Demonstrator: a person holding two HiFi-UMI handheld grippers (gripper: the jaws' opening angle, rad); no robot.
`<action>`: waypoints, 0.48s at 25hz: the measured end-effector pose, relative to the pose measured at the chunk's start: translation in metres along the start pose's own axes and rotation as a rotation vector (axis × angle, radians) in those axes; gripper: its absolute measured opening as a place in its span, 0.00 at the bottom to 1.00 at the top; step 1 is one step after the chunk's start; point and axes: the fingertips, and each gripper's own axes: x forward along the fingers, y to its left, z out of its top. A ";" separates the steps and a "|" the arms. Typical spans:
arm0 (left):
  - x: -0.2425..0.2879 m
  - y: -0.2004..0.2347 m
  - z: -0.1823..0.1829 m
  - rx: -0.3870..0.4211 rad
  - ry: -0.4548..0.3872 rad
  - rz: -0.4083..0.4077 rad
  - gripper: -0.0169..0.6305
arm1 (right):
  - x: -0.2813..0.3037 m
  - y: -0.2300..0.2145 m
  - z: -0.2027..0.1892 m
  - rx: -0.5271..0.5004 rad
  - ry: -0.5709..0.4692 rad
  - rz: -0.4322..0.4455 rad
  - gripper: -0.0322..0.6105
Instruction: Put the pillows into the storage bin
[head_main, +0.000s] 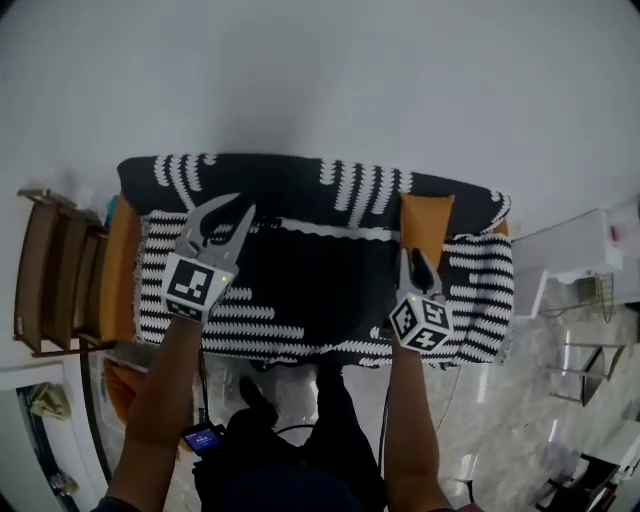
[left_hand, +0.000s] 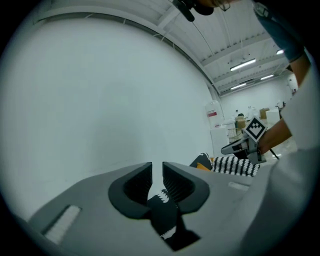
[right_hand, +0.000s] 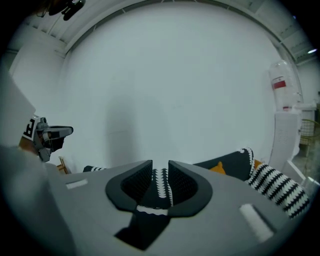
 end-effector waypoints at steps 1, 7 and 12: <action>0.020 -0.014 0.000 0.004 0.008 -0.021 0.13 | -0.001 -0.021 -0.005 0.021 0.007 -0.021 0.18; 0.140 -0.112 -0.010 0.036 0.067 -0.181 0.15 | -0.010 -0.142 -0.049 0.197 0.043 -0.145 0.22; 0.233 -0.196 -0.022 0.077 0.124 -0.318 0.19 | -0.010 -0.225 -0.103 0.427 0.079 -0.219 0.26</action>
